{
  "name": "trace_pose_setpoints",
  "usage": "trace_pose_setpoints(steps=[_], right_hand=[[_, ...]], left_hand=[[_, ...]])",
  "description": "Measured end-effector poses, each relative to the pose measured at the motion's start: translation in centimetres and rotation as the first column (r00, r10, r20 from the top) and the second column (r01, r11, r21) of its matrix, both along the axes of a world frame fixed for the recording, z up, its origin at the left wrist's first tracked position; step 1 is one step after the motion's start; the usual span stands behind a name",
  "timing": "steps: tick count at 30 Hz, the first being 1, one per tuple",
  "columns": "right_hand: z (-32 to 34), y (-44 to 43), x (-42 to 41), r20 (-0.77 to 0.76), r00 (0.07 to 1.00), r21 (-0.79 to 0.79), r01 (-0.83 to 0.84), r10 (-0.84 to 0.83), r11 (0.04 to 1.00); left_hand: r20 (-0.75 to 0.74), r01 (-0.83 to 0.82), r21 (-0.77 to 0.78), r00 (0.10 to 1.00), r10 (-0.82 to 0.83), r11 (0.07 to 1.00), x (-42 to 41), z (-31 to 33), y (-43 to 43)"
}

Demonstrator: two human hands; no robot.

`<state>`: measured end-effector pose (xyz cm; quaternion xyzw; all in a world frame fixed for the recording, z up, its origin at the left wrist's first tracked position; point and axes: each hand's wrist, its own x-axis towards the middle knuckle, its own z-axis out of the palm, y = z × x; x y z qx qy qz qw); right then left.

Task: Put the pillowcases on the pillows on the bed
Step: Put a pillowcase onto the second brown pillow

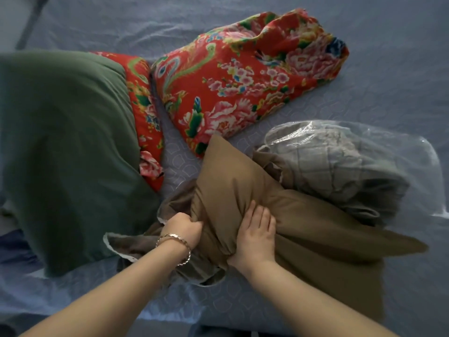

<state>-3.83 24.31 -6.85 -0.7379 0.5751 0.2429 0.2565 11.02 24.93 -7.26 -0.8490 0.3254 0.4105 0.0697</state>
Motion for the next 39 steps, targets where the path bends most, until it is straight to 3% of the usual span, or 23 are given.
trace_pose_setpoints(steps=[2,5,9,12,15,18,21,23,25,27,29,31,34,36,38,39], right_hand=[[-0.5,-0.6,0.1,0.052,0.999,-0.012,0.016,-0.015,1.000],[-1.0,-1.5,-1.0,0.160,0.985,-0.186,0.087,-0.057,0.979],[1.4,-2.8,-1.8,0.210,0.972,-0.069,0.122,-0.105,0.990],[4.2,-3.6,-3.6,0.229,0.966,-0.094,0.147,-0.122,0.985],[7.6,-4.3,-6.8,0.267,0.949,-0.082,0.195,-0.167,0.977],[12.1,-4.8,-10.3,0.358,0.918,-0.074,0.212,-0.172,0.974],[16.3,-5.0,-12.7,0.453,0.882,-0.098,0.190,-0.126,0.977],[18.4,-5.0,-13.6,0.480,0.876,-0.138,0.135,-0.053,0.981],[20.0,-4.9,-14.2,0.473,0.881,-0.157,0.081,0.003,0.984],[21.0,-4.8,-14.5,0.443,0.895,-0.170,0.023,0.055,0.985],[21.8,-4.6,-15.1,0.424,0.898,-0.176,-0.046,0.118,0.983],[22.1,-4.4,-15.6,0.400,0.895,-0.185,-0.132,0.197,0.974],[21.7,-3.8,-15.9,0.364,0.878,-0.178,-0.260,0.309,0.949],[21.2,-3.4,-16.0,0.365,0.862,-0.168,-0.309,0.350,0.936],[20.7,-3.1,-16.1,0.382,0.856,-0.163,-0.308,0.347,0.937],[20.5,-3.0,-16.2,0.387,0.859,-0.165,-0.293,0.335,0.942]], left_hand=[[-0.025,0.048,0.002,0.999,-0.048,0.999,0.5,0.3,-0.2],[-0.118,0.203,0.004,0.973,-0.201,0.979,1.2,1.2,-0.6],[-0.243,0.338,-0.024,0.911,-0.333,0.941,2.9,3.5,-0.3],[-0.181,0.560,0.003,0.815,-0.550,0.829,3.6,7.0,-0.5],[-0.006,0.740,0.251,0.646,-0.764,0.624,3.5,10.8,-1.6],[0.191,0.675,0.343,0.630,-0.752,0.653,2.7,14.4,-3.1],[0.371,0.594,0.207,0.688,-0.624,0.778,1.2,18.3,-4.9],[0.395,0.501,0.081,0.777,-0.489,0.862,0.5,20.2,-5.9],[0.313,0.408,-0.026,0.870,-0.380,0.913,-0.1,21.9,-6.6],[0.119,0.165,-0.217,0.983,-0.142,0.962,-0.4,22.5,-7.3],[-0.123,-0.111,-0.415,0.990,0.065,0.903,-1.2,22.5,-7.6],[-0.247,-0.214,-0.521,0.965,0.094,0.827,-2.2,22.6,-7.8],[-0.310,-0.228,-0.597,0.950,0.041,0.769,-4.0,23.0,-8.1],[-0.313,-0.124,-0.591,0.946,-0.085,0.797,-5.6,23.6,-7.9],[-0.196,0.235,-0.518,0.904,-0.381,0.823,-7.8,24.1,-6.8],[-0.092,0.471,-0.452,0.820,-0.565,0.758,-8.8,24.3,-6.2]])
